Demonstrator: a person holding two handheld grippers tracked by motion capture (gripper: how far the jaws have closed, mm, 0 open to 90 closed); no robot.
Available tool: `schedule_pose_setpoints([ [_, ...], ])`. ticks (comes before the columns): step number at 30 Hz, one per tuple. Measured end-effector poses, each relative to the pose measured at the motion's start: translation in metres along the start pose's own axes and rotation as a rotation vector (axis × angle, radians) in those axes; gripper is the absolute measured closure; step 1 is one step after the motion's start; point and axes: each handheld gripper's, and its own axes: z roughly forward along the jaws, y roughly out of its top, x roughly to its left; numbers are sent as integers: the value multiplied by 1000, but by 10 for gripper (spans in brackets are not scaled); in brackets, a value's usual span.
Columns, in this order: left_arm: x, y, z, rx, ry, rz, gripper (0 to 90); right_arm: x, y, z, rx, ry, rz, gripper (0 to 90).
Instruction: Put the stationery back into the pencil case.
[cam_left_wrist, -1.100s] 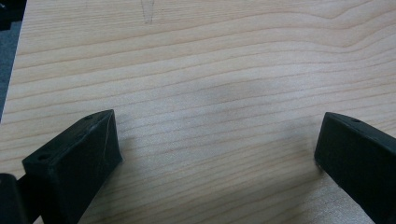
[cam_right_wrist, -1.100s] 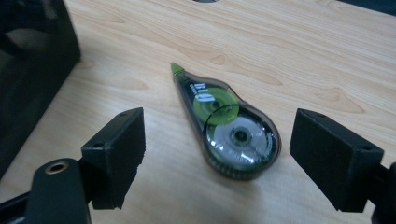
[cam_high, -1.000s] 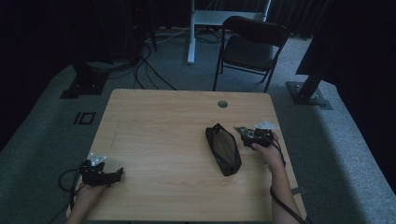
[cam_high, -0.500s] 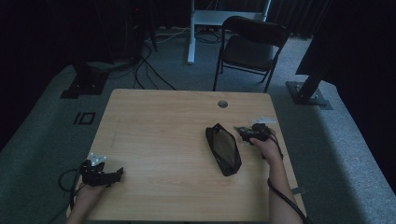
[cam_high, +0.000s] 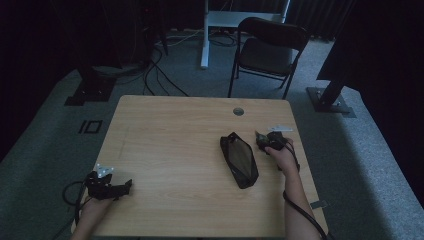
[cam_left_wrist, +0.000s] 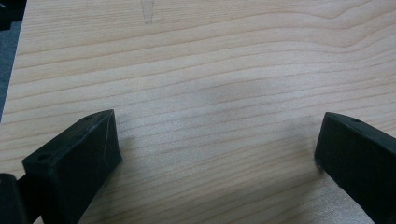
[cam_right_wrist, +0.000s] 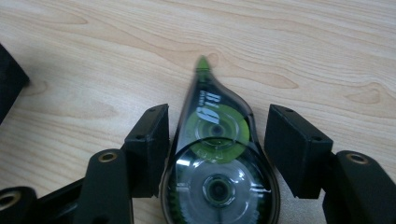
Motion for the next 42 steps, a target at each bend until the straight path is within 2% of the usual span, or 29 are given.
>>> schedule_pose_setpoints([
  [1,0,0,0,0,0,0,2,1,0,0,-3,1,-1,458],
  [5,0,0,0,0,0,0,2,7,0,0,-7,-39,34,474],
  [10,0,0,0,0,0,0,3,8,2,-2,7,-64,38,490],
  [14,0,0,0,0,0,0,2,10,2,-5,16,-50,44,495],
  [25,0,0,0,0,0,0,2,15,16,-35,-22,-31,64,499],
  [27,0,0,0,0,0,0,2,17,17,-41,-23,-42,60,499],
  [32,0,0,0,0,0,0,2,21,21,-58,-46,-39,90,500],
  [34,0,0,0,0,0,0,3,22,22,-62,-47,-54,80,500],
  [42,0,0,0,0,0,0,2,29,25,-85,-73,-36,66,501],
])
